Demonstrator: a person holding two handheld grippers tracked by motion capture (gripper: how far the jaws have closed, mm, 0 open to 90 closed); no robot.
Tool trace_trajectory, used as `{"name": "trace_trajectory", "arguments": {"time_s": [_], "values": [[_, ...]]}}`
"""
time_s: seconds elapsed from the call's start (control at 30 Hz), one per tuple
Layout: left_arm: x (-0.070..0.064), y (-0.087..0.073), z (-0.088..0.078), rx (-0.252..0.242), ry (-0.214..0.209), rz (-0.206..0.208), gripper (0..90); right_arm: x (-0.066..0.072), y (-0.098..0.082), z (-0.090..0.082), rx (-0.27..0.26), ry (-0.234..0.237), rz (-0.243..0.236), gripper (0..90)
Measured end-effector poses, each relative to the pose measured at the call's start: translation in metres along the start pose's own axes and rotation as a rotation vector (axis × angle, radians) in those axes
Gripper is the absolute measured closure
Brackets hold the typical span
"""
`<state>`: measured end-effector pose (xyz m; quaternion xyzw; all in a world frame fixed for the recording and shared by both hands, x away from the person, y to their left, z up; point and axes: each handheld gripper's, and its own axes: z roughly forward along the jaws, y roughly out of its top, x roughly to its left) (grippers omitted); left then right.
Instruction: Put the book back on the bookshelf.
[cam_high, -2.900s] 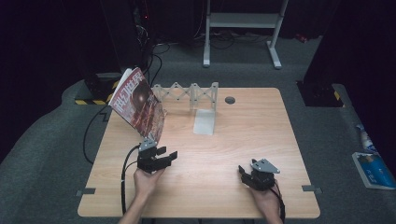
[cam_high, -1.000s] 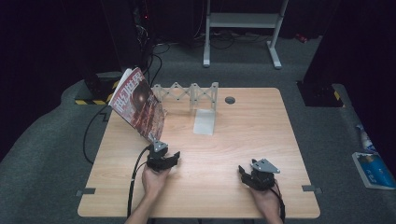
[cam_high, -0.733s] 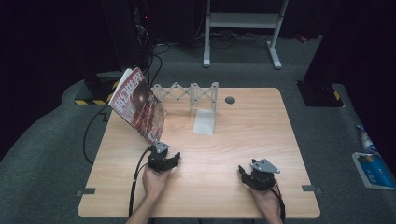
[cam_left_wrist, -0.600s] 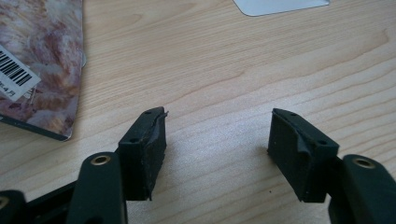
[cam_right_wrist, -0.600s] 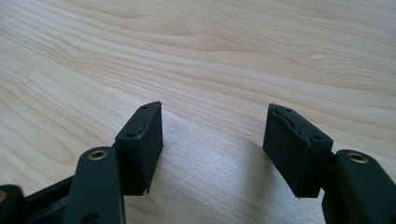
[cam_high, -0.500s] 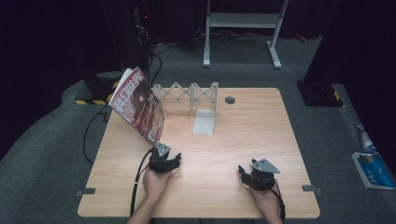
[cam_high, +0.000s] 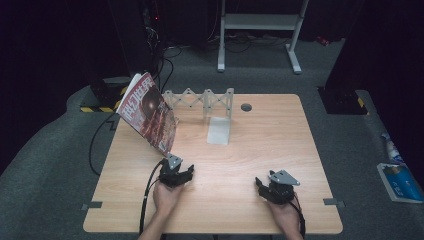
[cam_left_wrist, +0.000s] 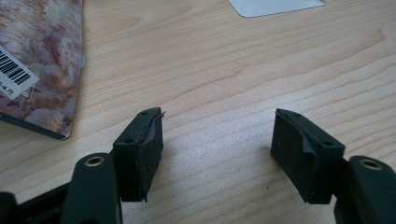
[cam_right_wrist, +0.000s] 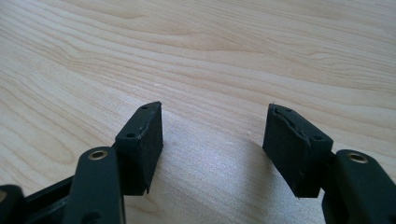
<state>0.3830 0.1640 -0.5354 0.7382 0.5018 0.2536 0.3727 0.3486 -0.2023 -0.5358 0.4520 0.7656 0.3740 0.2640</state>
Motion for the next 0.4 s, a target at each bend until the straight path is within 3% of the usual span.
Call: {"name": "trace_trajectory", "arguments": {"time_s": [0.4], "values": [[0.0012,0.0002,-0.0003,0.002,-0.008,0.002,33.3,-0.0017,0.0006,0.0008,0.005,0.010,0.016,37.7]]}}
